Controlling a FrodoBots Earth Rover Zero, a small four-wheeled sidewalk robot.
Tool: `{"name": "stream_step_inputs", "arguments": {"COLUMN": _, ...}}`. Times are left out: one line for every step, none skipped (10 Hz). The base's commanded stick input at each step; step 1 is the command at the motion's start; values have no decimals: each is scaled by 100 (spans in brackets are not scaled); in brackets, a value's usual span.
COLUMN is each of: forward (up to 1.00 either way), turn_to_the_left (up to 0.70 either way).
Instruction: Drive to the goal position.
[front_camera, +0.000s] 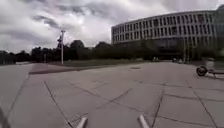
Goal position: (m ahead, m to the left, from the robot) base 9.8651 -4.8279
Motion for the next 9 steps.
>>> {"name": "stream_step_inputs", "arguments": {"forward": 70, "turn_to_the_left": -34}}
{"name": "stream_step_inputs", "arguments": {"forward": 70, "turn_to_the_left": -34}}
{"name": "stream_step_inputs", "arguments": {"forward": 70, "turn_to_the_left": -34}}
{"name": "stream_step_inputs", "arguments": {"forward": 70, "turn_to_the_left": -34}}
{"name": "stream_step_inputs", "arguments": {"forward": 70, "turn_to_the_left": -34}}
{"name": "stream_step_inputs", "arguments": {"forward": 70, "turn_to_the_left": -34}}
{"name": "stream_step_inputs", "arguments": {"forward": 70, "turn_to_the_left": -34}}
{"name": "stream_step_inputs", "arguments": {"forward": 70, "turn_to_the_left": -34}}
{"name": "stream_step_inputs", "arguments": {"forward": 70, "turn_to_the_left": -28}}
